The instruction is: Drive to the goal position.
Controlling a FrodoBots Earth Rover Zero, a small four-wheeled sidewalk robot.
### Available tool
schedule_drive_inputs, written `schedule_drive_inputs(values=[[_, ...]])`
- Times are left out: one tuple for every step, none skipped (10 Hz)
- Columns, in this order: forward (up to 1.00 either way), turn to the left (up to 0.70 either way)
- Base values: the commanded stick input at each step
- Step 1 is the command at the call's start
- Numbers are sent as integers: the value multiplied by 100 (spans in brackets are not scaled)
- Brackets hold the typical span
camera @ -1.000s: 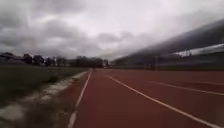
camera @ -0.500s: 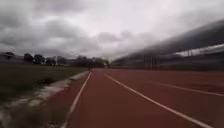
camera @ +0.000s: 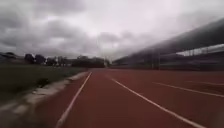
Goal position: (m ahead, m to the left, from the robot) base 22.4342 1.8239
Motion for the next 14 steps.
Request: schedule_drive_inputs(values=[[70,35],[70,20],[70,0],[70,0],[70,0],[70,0],[70,0],[70,0],[70,0],[70,0],[70,0],[70,0],[70,0],[70,0]])
